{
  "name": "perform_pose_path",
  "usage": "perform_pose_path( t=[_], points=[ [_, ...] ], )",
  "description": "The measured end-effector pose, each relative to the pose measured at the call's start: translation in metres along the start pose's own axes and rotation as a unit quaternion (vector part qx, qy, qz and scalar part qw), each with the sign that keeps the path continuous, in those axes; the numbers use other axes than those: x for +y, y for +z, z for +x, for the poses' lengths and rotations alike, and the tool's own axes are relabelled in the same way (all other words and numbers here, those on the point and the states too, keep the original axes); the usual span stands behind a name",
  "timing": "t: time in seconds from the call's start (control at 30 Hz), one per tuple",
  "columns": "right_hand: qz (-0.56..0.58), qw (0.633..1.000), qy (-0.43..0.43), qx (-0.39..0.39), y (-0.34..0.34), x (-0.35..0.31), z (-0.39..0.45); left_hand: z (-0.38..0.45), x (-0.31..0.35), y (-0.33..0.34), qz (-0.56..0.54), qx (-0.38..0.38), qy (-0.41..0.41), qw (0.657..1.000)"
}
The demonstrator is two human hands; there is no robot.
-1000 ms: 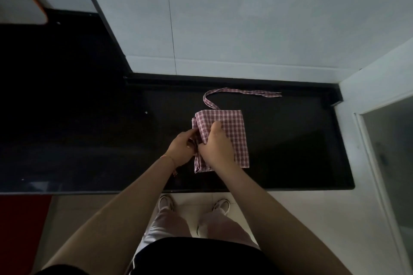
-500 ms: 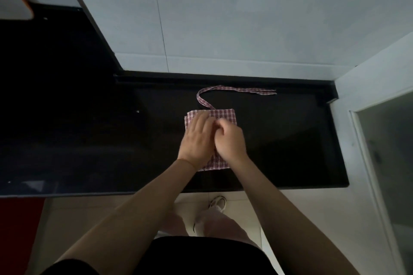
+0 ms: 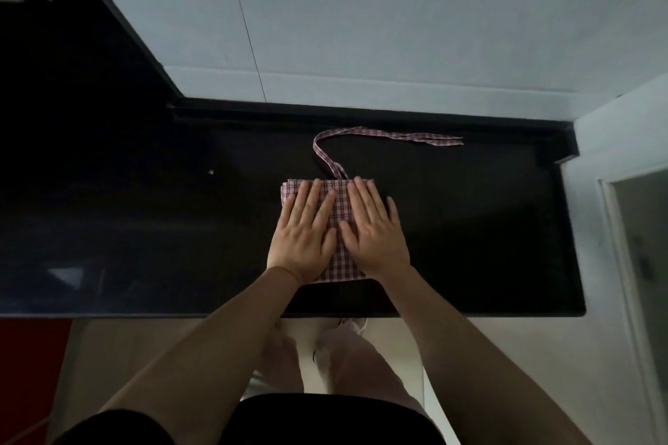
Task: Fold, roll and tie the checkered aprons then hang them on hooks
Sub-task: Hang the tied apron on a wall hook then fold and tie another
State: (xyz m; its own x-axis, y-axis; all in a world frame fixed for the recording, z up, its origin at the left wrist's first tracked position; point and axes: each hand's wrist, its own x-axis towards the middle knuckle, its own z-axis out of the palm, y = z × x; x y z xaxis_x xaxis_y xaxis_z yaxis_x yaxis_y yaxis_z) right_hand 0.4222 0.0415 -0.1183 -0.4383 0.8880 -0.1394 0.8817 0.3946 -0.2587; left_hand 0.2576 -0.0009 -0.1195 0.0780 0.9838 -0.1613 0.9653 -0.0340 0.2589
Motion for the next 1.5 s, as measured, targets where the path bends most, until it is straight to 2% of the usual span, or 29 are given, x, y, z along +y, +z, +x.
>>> perform_pose_path(
  t=[0.17, 0.27, 0.33, 0.37, 0.43, 0.5, 0.57, 0.63, 0.7, 0.73, 0.83, 0.9, 0.97, 1.0, 1.03, 1.1, 1.13, 1.17, 1.2, 1.27, 1.33, 1.37, 1.43, 1.47, 1.5],
  points=[
    [0.018, 1.0, 0.002, -0.002, -0.01, 0.0, 0.006, 0.004, 0.0, 0.0, -0.002, 0.01, -0.013, 1.0],
    [0.078, 0.988, 0.126, 0.038, -0.025, -0.004, 0.002, 0.004, 0.0, 0.001, -0.007, 0.02, -0.008, 1.0],
    [0.143, 0.966, 0.217, 0.01, -0.04, -0.009, 0.003, 0.003, -0.002, 0.002, -0.01, 0.023, -0.008, 1.0],
    [0.205, 0.94, 0.269, -0.039, -0.046, -0.012, 0.007, 0.003, -0.002, 0.001, -0.015, 0.024, -0.009, 1.0],
    [0.343, 0.854, 0.366, -0.139, -0.06, -0.017, 0.013, 0.003, -0.001, -0.002, -0.024, 0.024, -0.009, 0.999],
    [0.428, 0.776, 0.415, -0.205, -0.073, -0.021, 0.016, 0.003, -0.001, -0.006, -0.033, 0.021, -0.01, 0.999],
    [0.457, 0.744, 0.43, -0.231, -0.085, -0.023, 0.018, 0.004, 0.002, -0.015, -0.053, 0.009, -0.022, 0.998],
    [0.495, 0.706, 0.455, -0.223, -0.096, -0.022, 0.02, 0.003, 0.01, -0.03, -0.103, 0.02, -0.039, 0.994],
    [0.56, 0.648, 0.477, -0.198, -0.113, -0.023, 0.022, -0.003, 0.019, -0.053, -0.165, 0.065, -0.029, 0.984],
    [0.589, 0.622, 0.483, -0.182, -0.121, -0.021, 0.024, -0.007, 0.023, -0.064, -0.188, 0.064, -0.01, 0.98],
    [0.661, 0.579, 0.463, -0.122, -0.151, -0.022, 0.029, -0.009, 0.032, -0.092, -0.145, 0.046, 0.053, 0.987],
    [0.708, 0.566, 0.414, -0.083, -0.171, -0.024, 0.029, -0.004, 0.04, -0.108, -0.16, 0.067, 0.01, 0.985],
    [0.73, 0.584, 0.35, -0.06, -0.188, -0.026, 0.028, 0.005, 0.048, -0.127, -0.263, 0.071, -0.081, 0.959],
    [0.71, 0.624, 0.323, -0.045, -0.195, -0.026, 0.027, 0.01, 0.05, -0.133, -0.351, 0.055, -0.122, 0.927],
    [0.666, 0.684, 0.297, -0.021, -0.201, -0.025, 0.024, 0.015, 0.051, -0.137, -0.458, 0.036, -0.156, 0.874],
    [0.525, 0.818, 0.232, 0.042, -0.204, -0.019, 0.019, 0.02, 0.048, -0.136, -0.664, -0.013, -0.205, 0.719],
    [0.455, 0.871, 0.174, 0.066, -0.201, -0.016, 0.014, 0.02, 0.045, -0.131, -0.73, -0.042, -0.226, 0.644],
    [0.395, 0.91, 0.106, 0.071, -0.197, -0.015, 0.01, 0.02, 0.039, -0.125, -0.763, -0.077, -0.247, 0.592],
    [0.323, 0.944, 0.046, 0.049, -0.186, -0.012, 0.003, 0.018, 0.035, -0.115, -0.774, -0.121, -0.269, 0.561],
    [0.159, 0.985, -0.042, -0.051, -0.158, -0.007, -0.006, 0.012, 0.024, -0.097, -0.766, -0.19, -0.319, 0.525],
    [0.02, 0.987, -0.073, -0.138, -0.12, 0.0, -0.018, 0.005, 0.016, -0.08, -0.756, -0.211, -0.364, 0.501],
    [-0.023, 0.986, -0.072, -0.148, -0.103, 0.002, -0.024, 0.003, 0.012, -0.077, -0.749, -0.213, -0.375, 0.503],
    [-0.074, 0.99, -0.057, -0.108, -0.072, 0.007, -0.038, -0.001, 0.01, -0.07, -0.739, -0.226, -0.384, 0.505],
    [-0.083, 0.992, -0.051, -0.078, -0.06, 0.007, -0.044, -0.002, 0.01, -0.069, -0.723, -0.235, -0.391, 0.519],
    [-0.088, 0.994, -0.049, -0.05, -0.052, 0.006, -0.047, -0.002, 0.011, -0.068, -0.686, -0.229, -0.407, 0.558]
  ],
)
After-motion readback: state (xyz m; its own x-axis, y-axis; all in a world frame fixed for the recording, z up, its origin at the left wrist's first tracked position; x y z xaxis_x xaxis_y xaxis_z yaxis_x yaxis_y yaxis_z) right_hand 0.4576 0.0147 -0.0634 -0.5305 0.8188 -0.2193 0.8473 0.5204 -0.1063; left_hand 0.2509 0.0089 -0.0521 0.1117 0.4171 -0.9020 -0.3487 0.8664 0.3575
